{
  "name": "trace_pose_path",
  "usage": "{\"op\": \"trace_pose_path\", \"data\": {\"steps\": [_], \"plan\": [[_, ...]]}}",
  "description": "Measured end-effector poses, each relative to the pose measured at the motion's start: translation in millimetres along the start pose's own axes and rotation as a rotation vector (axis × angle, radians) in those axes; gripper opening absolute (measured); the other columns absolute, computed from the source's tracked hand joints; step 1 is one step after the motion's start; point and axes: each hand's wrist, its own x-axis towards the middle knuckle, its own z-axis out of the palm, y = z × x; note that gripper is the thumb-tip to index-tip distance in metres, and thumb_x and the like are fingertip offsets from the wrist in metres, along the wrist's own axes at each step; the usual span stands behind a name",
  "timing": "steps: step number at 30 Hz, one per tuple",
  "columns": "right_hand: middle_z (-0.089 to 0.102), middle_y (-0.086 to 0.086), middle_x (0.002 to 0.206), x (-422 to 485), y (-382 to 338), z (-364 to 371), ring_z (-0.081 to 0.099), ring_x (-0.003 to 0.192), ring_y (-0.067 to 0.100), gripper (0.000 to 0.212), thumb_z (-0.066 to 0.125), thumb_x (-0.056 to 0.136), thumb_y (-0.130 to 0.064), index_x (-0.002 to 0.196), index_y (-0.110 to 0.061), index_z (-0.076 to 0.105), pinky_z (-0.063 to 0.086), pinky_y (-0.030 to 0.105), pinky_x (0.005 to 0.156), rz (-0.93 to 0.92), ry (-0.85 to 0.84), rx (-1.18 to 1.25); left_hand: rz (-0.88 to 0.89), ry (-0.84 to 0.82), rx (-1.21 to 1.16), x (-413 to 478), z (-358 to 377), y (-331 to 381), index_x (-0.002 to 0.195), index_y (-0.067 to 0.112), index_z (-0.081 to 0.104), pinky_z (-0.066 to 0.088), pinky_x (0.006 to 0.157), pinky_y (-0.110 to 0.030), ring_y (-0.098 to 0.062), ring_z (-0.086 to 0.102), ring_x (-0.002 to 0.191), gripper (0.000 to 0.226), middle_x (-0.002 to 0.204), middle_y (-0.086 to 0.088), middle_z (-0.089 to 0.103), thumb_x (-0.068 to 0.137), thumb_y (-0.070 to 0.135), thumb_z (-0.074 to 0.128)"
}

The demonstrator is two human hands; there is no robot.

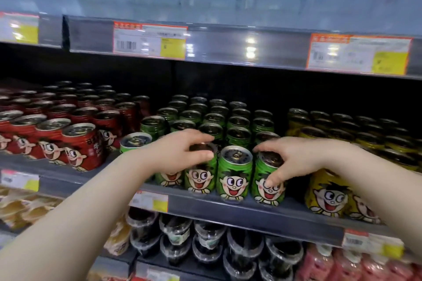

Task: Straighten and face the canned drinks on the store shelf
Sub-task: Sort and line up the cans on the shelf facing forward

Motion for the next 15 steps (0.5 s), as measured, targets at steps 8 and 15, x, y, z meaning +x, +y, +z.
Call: {"op": "trace_pose_path", "data": {"steps": [8, 15], "plan": [[0.039, -0.002, 0.142, 30, -70, 12, 0.041, 0.127, 0.016, 0.079, 0.061, 0.077, -0.059, 0.143, -0.028, 0.03, 0.036, 0.029, 0.106, -0.145, 0.23, 0.025, -0.173, 0.025, 0.282, -16, -33, -38, 0.135, 0.031, 0.044, 0.037, 0.101, -0.035, -0.023, 0.046, 0.12, 0.073, 0.133, -0.003, 0.05, 0.072, 0.065, 0.059], [0.03, 0.003, 0.15, 70, -113, 15, 0.036, 0.133, 0.021, 0.089, 0.059, 0.077, -0.061, 0.147, -0.023, 0.02, 0.037, 0.033, 0.105, -0.129, 0.243, 0.003, -0.211, -0.096, 0.14, -22, -35, -68, 0.137, 0.033, 0.04, 0.039, 0.105, -0.041, -0.021, 0.04, 0.129, 0.102, 0.137, 0.005, 0.048, 0.048, 0.079, 0.06]]}}
